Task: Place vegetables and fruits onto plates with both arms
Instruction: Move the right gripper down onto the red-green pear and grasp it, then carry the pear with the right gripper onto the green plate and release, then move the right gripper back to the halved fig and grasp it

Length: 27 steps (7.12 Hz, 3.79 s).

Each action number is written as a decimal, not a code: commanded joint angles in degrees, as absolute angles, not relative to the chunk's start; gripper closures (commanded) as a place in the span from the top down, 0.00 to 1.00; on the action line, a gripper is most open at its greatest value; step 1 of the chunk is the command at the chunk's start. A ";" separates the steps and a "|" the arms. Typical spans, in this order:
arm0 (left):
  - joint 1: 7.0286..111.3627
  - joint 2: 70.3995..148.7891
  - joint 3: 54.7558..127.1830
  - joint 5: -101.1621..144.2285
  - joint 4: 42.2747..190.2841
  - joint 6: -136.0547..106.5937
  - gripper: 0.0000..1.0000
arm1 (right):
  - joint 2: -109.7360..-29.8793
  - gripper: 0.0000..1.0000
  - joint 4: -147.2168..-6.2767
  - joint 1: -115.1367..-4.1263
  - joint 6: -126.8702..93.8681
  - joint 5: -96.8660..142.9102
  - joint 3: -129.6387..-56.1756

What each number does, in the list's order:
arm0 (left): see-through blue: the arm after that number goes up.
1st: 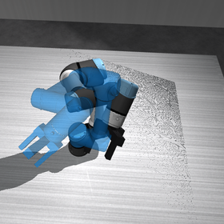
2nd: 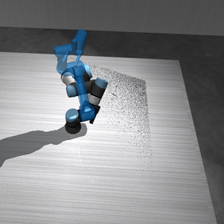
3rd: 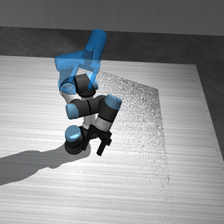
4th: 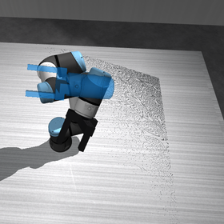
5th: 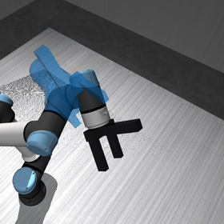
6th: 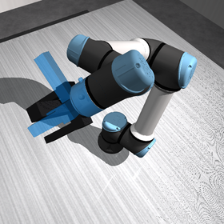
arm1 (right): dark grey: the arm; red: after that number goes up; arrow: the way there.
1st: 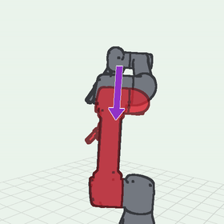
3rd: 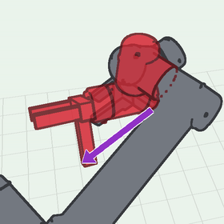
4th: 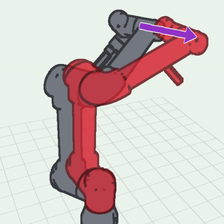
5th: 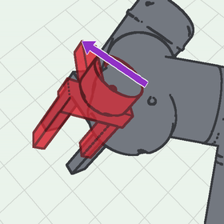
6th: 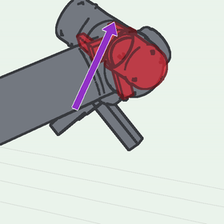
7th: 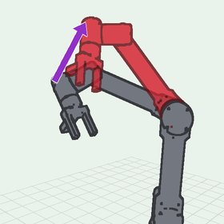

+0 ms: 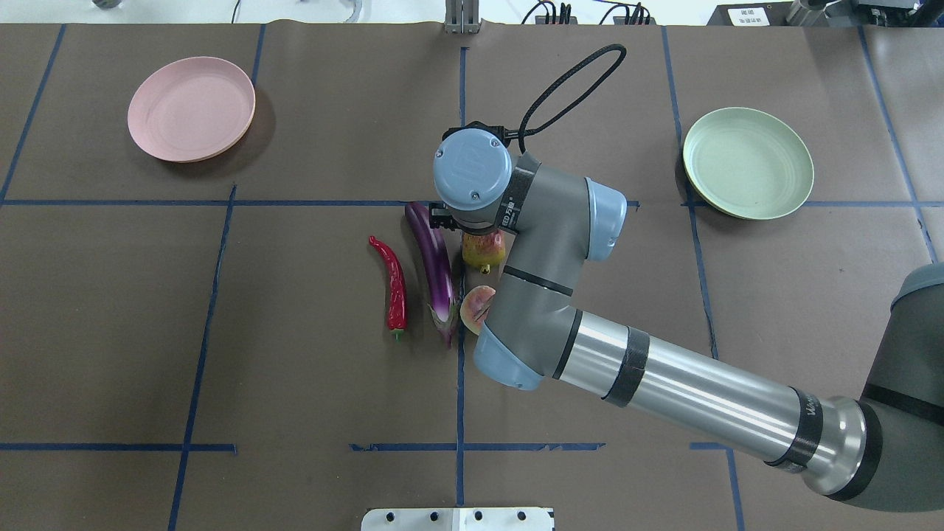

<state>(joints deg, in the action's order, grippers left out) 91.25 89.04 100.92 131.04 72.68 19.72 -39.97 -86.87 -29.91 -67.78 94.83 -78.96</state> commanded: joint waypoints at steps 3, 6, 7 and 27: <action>91.23 89.03 100.99 131.13 72.69 19.78 1.00 | -40.69 0.49 -86.66 -28.56 -68.73 94.75 -78.05; 90.36 89.03 100.81 131.13 72.69 19.86 1.00 | -41.04 0.16 -86.48 -33.19 -67.15 95.79 -79.62; 89.74 89.03 100.20 131.05 72.69 19.78 1.00 | -42.61 0.16 -86.22 -37.57 -62.97 99.72 -79.89; 89.38 89.03 100.63 131.04 72.77 19.86 1.00 | -52.39 1.00 -98.96 -23.50 -83.62 91.88 -106.62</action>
<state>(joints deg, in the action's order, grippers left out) 89.39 89.04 100.59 131.07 72.76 19.86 -54.21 -97.72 -28.61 -76.36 96.72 -107.53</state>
